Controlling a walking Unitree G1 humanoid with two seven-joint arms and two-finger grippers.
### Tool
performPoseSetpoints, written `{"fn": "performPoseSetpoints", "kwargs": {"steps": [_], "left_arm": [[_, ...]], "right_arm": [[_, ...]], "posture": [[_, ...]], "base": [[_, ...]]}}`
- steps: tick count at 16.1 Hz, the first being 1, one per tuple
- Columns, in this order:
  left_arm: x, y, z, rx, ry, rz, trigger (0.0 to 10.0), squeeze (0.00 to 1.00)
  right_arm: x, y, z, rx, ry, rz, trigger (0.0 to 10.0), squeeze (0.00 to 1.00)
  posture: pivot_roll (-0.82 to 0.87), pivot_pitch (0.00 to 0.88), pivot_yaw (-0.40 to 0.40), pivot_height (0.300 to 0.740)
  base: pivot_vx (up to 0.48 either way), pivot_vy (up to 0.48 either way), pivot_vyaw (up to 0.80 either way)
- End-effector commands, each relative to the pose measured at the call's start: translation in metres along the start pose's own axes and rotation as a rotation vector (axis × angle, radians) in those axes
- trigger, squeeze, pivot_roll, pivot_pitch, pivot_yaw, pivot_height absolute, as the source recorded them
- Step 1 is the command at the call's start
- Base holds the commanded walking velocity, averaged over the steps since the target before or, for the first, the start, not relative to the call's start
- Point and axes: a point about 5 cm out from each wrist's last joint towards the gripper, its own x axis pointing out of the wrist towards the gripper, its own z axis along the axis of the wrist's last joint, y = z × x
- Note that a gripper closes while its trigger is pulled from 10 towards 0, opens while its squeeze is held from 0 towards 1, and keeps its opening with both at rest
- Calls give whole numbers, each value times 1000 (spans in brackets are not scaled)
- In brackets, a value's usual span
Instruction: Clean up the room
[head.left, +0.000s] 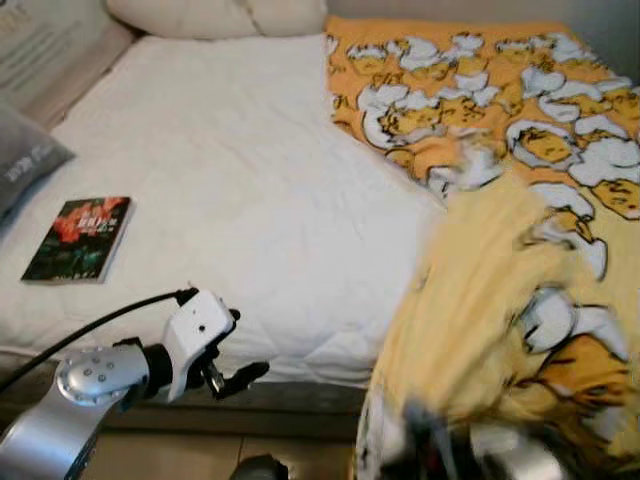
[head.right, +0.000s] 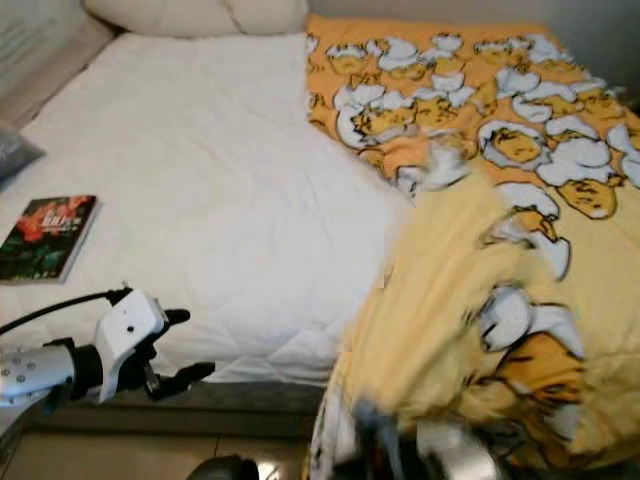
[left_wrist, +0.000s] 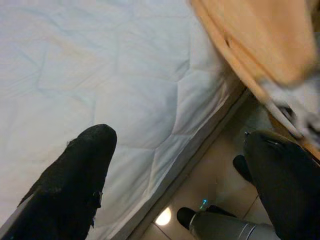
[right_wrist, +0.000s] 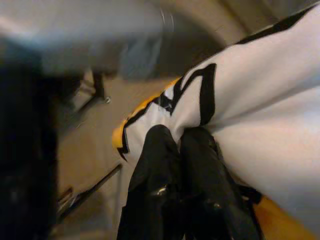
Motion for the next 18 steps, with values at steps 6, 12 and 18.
{"fn": "performPoseSetpoints", "kwargs": {"steps": [6, 12, 18], "left_arm": [[1, -1, 0, 5, -4, -15, 10000, 380], [2, 3, 1, 4, -8, 2, 10000, 384], [6, 4, 3, 6, -13, 10, 10000, 384]], "right_arm": [[-6, -15, 53, -80, -159, -229, 10000, 1000], [-32, -60, 129, 13, -492, -822, 10000, 1000], [-16, -77, 136, -26, -269, -1180, 10000, 1000]], "posture": [[177, 42, 46, 740], [183, 52, 41, 740], [193, 69, 42, 740]], "base": [[0, 0, 0], [0, 0, 0], [0, 0, 0]]}}
